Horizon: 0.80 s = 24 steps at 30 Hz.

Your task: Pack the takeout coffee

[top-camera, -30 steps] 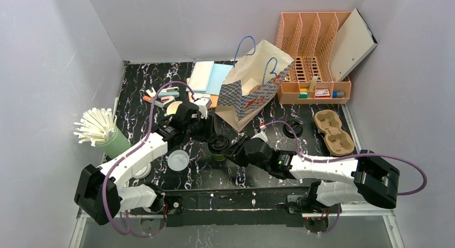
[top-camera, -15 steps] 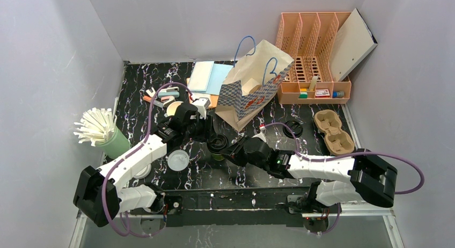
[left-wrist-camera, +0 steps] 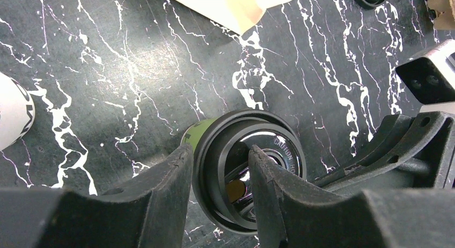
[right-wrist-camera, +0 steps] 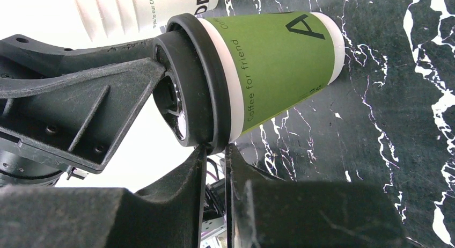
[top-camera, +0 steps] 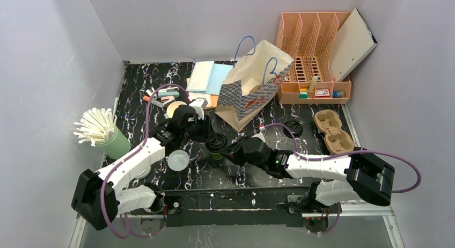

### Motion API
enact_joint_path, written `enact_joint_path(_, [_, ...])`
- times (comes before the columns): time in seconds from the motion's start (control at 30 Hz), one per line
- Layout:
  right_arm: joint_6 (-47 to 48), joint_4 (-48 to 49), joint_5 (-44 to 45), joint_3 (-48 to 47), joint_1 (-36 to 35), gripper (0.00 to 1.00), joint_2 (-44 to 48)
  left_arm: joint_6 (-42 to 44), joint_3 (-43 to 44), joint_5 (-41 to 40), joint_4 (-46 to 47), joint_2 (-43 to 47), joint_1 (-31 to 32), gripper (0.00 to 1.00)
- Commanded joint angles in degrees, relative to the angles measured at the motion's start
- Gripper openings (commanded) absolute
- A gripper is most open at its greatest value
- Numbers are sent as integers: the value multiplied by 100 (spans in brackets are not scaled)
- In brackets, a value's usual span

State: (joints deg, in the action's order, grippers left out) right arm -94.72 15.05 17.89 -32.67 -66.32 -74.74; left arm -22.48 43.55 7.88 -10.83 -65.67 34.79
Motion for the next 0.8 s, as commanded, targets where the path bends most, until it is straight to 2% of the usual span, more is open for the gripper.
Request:
enact_joint_path(0.0, [118, -1144, 515, 305, 119, 16, -369, 24, -382, -35, -831, 15, 20, 40])
enact_joint_path(0.4, [349, -1298, 836, 189, 135, 11, -497, -408, -765, 1, -526, 217, 19, 38])
enact_joint_path(0.57, [801, -1387, 838, -39, 213, 11, -511, -508, -820, -58, -527, 265, 15, 38])
enact_joint_path(0.77, [789, -1496, 748, -140, 220, 10, -802, -700, -980, -191, -401, 348, 20, 38])
